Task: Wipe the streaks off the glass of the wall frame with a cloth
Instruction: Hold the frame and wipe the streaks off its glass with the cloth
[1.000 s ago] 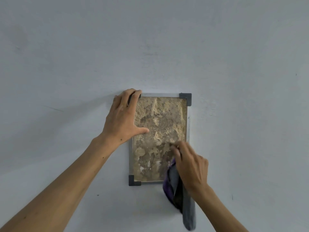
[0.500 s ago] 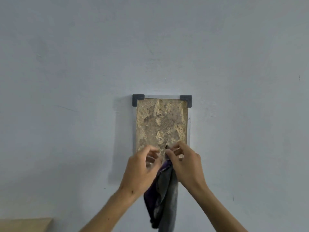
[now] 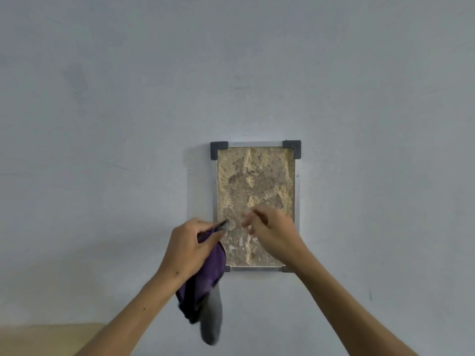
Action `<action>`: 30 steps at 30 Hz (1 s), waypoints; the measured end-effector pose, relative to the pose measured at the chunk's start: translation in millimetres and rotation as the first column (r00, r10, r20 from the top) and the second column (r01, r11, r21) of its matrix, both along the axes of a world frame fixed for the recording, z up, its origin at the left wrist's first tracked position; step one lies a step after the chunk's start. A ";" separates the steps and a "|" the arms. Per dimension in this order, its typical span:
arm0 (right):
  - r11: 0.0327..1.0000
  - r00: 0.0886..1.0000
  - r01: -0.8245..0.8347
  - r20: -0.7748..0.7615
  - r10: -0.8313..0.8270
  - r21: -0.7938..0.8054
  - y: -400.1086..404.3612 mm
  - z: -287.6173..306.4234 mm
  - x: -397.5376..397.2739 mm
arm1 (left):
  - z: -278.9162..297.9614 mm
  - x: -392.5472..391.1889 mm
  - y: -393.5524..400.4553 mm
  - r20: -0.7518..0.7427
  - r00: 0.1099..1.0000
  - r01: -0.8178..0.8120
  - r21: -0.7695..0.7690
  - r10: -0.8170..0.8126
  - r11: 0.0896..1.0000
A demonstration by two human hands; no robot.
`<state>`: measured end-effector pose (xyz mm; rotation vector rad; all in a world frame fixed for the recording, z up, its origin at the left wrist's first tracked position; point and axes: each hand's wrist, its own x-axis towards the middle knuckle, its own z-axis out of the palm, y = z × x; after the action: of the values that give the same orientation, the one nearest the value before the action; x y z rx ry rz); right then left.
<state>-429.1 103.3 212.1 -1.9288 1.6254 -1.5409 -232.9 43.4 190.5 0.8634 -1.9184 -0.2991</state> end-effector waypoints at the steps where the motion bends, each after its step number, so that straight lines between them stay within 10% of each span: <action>1: 0.992 0.995 0.084 -0.053 -0.089 -0.089 -3.1 5.0 -6.0 | 5.8 0.6 -4.7 0.010 1.000 -0.003 -0.087 0.004 0.996; 10: 0.731 0.734 0.273 -0.356 -0.578 -0.625 -16.9 61.2 -45.8 | 3.3 -1.0 -48.6 0.301 0.938 0.050 -0.604 0.170 0.795; 16: 0.612 0.622 0.332 -0.321 -0.714 -0.718 -20.8 72.7 -72.0 | -25.0 0.6 -50.7 0.397 0.915 0.155 -0.514 0.074 0.844; 21: 0.645 0.612 0.349 -0.357 -0.706 -0.680 -25.1 81.8 -90.9 | 7.9 -2.0 -52.2 0.143 0.989 0.044 -0.498 0.032 0.866; 30: 0.672 0.674 0.264 -0.366 -0.641 -0.692 -23.9 79.8 -93.8 | -18.8 -9.6 -54.8 0.392 0.918 0.160 -0.500 0.058 0.851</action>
<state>-522.9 79.4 291.9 -2.6769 2.2675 -1.9581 -242.4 -11.4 171.6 0.5202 -2.2404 0.3972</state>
